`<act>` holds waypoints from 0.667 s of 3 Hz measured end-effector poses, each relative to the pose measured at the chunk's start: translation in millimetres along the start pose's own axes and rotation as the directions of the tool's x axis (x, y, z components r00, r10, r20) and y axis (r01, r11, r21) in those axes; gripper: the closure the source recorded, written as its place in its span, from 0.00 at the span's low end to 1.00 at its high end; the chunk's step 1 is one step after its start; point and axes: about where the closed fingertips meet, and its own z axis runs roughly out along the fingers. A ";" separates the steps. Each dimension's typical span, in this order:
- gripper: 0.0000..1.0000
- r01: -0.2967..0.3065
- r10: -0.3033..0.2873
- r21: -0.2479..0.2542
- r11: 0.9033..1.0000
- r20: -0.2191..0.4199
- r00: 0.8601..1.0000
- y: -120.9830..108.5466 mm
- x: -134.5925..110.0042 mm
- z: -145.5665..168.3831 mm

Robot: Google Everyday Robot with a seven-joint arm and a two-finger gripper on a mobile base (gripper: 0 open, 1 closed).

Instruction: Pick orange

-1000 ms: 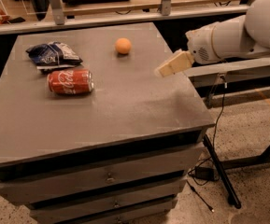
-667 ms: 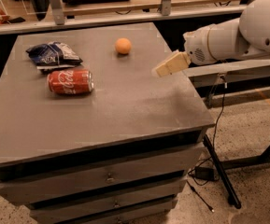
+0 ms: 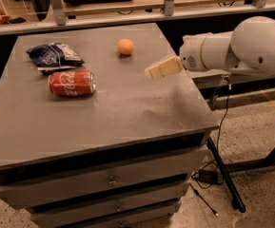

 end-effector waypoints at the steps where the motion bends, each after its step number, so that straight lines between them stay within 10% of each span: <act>1: 0.00 -0.001 -0.005 0.053 0.999 0.111 0.994 -9.0 -19.6 13.0; 2: 0.00 -0.010 0.003 0.045 0.999 0.158 0.987 -26.6 -24.3 36.6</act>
Offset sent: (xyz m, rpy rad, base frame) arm 0.0828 0.0207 -0.0008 0.1478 -0.0898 0.0639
